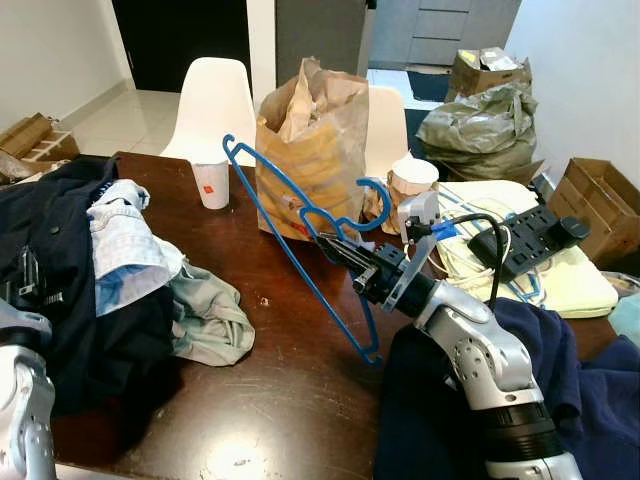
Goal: Hang hanger
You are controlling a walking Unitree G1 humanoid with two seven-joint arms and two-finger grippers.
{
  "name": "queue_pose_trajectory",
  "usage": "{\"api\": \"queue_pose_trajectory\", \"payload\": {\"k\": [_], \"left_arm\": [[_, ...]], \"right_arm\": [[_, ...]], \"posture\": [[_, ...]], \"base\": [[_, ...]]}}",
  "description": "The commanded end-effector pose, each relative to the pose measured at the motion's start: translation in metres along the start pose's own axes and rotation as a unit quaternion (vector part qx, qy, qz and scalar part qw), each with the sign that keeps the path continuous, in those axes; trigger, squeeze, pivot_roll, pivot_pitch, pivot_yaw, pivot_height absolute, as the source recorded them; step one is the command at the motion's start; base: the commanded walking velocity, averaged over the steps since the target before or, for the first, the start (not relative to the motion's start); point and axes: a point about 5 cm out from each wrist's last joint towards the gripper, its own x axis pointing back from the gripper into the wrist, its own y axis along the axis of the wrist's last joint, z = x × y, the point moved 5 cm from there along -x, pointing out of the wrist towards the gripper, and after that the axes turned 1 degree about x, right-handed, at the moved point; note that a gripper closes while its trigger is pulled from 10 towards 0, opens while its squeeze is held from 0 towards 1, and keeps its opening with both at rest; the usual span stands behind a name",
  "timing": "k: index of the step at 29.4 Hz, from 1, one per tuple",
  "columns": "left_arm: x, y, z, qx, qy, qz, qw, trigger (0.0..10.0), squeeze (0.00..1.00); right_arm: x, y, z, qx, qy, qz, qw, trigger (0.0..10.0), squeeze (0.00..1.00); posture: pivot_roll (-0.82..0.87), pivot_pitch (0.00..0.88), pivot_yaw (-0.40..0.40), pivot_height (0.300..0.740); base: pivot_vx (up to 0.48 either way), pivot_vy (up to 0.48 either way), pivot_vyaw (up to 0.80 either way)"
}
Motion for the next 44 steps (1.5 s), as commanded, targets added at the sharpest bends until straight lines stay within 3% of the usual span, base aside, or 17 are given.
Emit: {"api": "queue_pose_trajectory", "payload": {"k": [1, 11, 20, 27, 29, 44], "left_arm": [[-0.004, -0.006, 0.001, -0.006, -0.005, 0.012, 1.0, 10.0, 0.0], [-0.011, -0.006, -0.016, 0.008, -0.037, 0.01, 0.999, 10.0, 0.0], [-0.002, -0.013, -0.04, 0.026, -0.076, 0.022, 0.997, 10.0, 0.0], [0.002, -0.02, -0.047, 0.033, -0.086, 0.034, 0.995, 10.0, 0.0], [0.005, -0.026, -0.049, 0.035, -0.089, 0.044, 0.994, 0.0, 0.0], [0.01, -0.032, -0.044, 0.039, -0.084, 0.062, 0.994, 0.0, 0.0]], "right_arm": [[0.003, 0.003, 0.001, 0.005, -0.002, -0.003, 1.0, 10.0, 0.0], [0.005, 0.005, 0.0, 0.007, -0.004, -0.003, 1.0, 10.0, 0.0], [0.004, 0.006, 0.002, 0.006, -0.001, -0.003, 1.0, 10.0, 0.0], [0.004, 0.006, 0.002, 0.007, -0.001, -0.003, 1.0, 10.0, 0.0], [0.004, 0.006, 0.002, 0.009, -0.002, -0.003, 1.0, 10.0, 0.0], [0.002, 0.009, 0.001, 0.013, 0.001, -0.004, 1.0, 10.0, 0.0]], "posture": [[-0.05, 0.058, -0.037, 0.74], [-0.06, 0.062, -0.04, 0.74], [-0.05, 0.066, -0.043, 0.74], [-0.05, 0.067, -0.041, 0.74], [-0.05, 0.066, -0.039, 0.74], [-0.05, 0.058, -0.044, 0.74]], "base": [[0.0, 0.0, 0.0], [0.0, 0.0, 0.0], [0.0, 0.0, 0.0], [0.0, 0.0, 0.0], [0.0, 0.0, 0.0], [0.0, 0.0, 0.0]]}}
